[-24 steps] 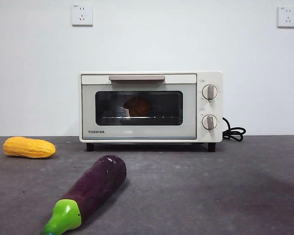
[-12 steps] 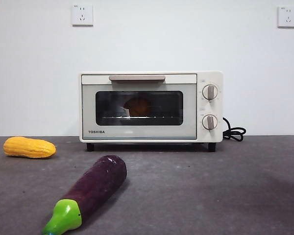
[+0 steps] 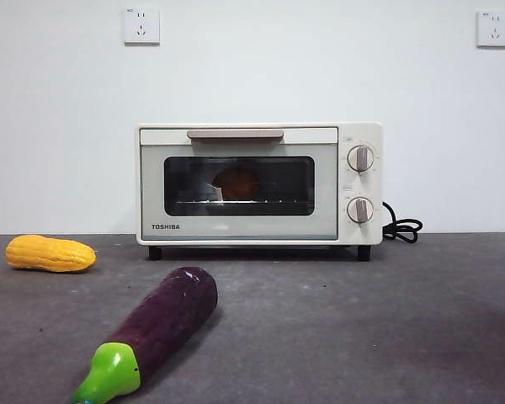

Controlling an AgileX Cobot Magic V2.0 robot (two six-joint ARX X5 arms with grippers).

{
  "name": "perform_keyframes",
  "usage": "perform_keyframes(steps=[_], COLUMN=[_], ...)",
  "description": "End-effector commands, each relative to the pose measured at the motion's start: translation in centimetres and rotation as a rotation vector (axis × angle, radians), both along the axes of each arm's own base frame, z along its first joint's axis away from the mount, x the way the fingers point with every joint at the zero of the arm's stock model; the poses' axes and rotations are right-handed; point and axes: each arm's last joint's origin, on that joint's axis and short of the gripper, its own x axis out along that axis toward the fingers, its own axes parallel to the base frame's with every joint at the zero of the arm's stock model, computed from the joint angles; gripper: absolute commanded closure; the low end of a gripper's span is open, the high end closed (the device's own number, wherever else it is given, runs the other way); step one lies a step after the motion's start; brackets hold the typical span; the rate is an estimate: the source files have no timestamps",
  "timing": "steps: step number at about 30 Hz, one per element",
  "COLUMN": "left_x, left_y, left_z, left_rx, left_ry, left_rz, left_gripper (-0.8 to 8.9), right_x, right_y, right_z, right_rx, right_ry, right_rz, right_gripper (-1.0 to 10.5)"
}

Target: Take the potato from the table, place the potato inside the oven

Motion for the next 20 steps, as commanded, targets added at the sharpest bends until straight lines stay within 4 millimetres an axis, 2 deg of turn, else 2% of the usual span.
perform_keyframes(steps=[1, 20], left_x=[0.06, 0.08], left_y=[0.02, 0.02], left_z=[-0.30, -0.32], left_rx=[-0.010, -0.010], left_ry=[0.006, 0.010], left_rz=[0.006, 0.006], left_gripper=[8.18, 8.18], right_x=[-0.04, -0.07], right_y=[-0.01, 0.00], right_z=[-0.64, -0.73], right_rx=[0.006, 0.014], right_ry=[0.048, 0.062], right_rz=[-0.003, -0.003], right_gripper=[9.5, 9.5])
